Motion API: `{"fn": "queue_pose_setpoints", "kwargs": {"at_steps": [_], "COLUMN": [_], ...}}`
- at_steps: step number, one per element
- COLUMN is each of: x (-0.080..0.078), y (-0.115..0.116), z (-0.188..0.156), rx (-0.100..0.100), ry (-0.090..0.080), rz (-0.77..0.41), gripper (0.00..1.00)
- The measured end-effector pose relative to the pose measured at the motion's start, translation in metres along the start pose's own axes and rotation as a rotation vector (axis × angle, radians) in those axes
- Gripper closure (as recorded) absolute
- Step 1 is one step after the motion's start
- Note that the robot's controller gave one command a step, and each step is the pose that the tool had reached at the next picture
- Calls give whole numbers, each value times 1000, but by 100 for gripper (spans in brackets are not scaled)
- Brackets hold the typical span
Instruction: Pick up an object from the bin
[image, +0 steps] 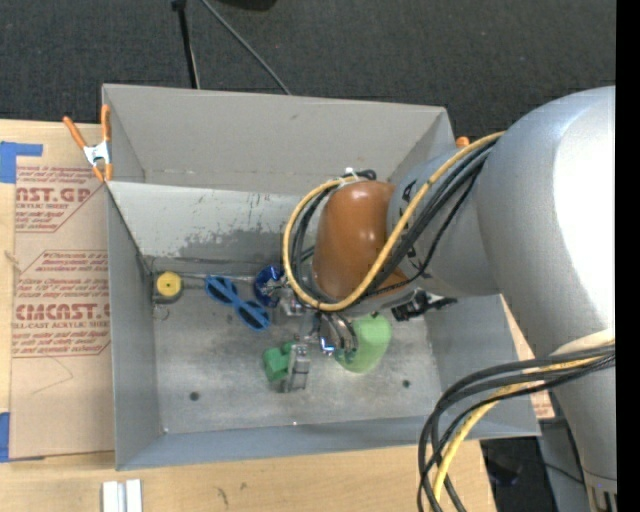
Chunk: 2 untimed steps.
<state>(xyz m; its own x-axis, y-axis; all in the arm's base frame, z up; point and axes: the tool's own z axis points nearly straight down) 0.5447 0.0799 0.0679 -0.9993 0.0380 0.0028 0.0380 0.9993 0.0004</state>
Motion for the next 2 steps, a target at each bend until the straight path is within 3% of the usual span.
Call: {"fn": "queue_pose_setpoints", "kwargs": {"at_steps": [1, 2], "x": [-1, 10], "y": [0, 17], "z": [-2, -148], "rx": [-1, -3], "ry": [-2, -11], "rz": [0, -25], "gripper": [100, 100]}}
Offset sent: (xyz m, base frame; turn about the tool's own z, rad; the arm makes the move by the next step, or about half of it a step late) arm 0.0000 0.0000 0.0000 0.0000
